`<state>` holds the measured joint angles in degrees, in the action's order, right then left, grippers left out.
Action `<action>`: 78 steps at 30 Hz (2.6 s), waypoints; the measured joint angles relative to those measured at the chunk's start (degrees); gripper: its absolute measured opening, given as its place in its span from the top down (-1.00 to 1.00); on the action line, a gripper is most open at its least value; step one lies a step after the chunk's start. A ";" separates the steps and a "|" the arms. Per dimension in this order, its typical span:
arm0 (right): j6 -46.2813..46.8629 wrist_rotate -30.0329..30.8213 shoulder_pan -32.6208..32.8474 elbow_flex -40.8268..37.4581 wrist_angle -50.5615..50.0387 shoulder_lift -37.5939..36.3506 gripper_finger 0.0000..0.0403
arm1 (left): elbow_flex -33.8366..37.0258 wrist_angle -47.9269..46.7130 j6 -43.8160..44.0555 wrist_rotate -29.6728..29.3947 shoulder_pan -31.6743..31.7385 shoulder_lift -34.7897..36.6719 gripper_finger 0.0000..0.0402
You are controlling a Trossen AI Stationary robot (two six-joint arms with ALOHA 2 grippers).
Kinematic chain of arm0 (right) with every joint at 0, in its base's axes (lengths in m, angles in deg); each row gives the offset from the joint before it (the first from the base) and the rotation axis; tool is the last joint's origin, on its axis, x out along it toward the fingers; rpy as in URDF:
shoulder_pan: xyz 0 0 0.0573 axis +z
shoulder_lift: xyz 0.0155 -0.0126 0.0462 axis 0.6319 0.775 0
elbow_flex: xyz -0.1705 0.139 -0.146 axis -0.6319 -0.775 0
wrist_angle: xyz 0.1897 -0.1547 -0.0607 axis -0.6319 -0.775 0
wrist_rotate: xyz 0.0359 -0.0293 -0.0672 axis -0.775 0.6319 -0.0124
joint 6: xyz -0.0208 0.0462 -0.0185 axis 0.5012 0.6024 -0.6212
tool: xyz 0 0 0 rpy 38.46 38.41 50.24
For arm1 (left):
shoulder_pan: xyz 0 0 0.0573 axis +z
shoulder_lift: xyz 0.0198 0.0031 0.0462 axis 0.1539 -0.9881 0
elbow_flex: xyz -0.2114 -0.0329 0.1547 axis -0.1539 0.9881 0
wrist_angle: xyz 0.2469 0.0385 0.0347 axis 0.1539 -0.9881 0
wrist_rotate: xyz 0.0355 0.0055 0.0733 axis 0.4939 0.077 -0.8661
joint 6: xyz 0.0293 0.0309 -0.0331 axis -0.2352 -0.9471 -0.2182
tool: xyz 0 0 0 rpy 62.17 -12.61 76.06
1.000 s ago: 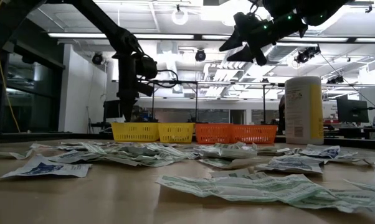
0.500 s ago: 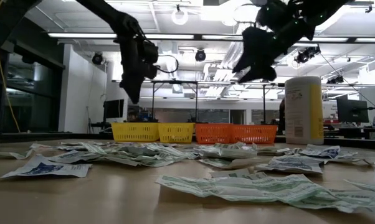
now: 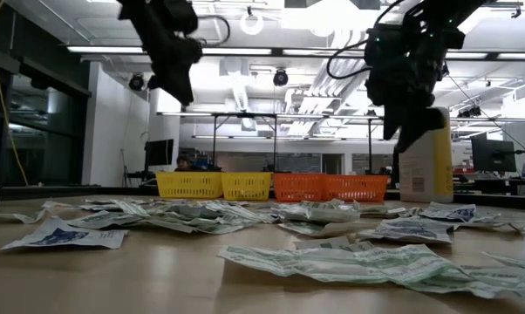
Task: Pick & Place First Aid Supplies
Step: Put the gray packet into the right yellow bin
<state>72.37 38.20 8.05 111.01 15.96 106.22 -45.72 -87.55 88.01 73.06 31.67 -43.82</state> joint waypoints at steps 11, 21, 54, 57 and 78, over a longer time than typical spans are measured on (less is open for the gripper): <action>3.11 5.20 9.30 0.00 -2.10 0.03 -0.23 | 24.83 17.16 15.88 -3.05 -14.71 19.71 0.44; -24.19 13.15 19.89 -0.02 -1.93 0.84 -0.23 | 31.86 17.44 18.24 -2.18 -21.31 30.22 0.44; -27.14 11.59 25.70 0.44 5.23 26.39 0.10 | 41.91 17.97 21.22 -2.49 -21.46 42.84 0.44; -27.08 11.32 25.03 0.33 5.48 26.24 0.29 | 41.91 17.93 21.22 -2.49 -21.46 42.84 0.44; -11.37 6.24 21.65 0.87 5.62 16.32 0.96 | 41.91 17.76 20.98 -2.35 -21.46 42.84 0.44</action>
<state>61.00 44.44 29.70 111.89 21.58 122.54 -3.81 -69.78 108.99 70.71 10.21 -0.97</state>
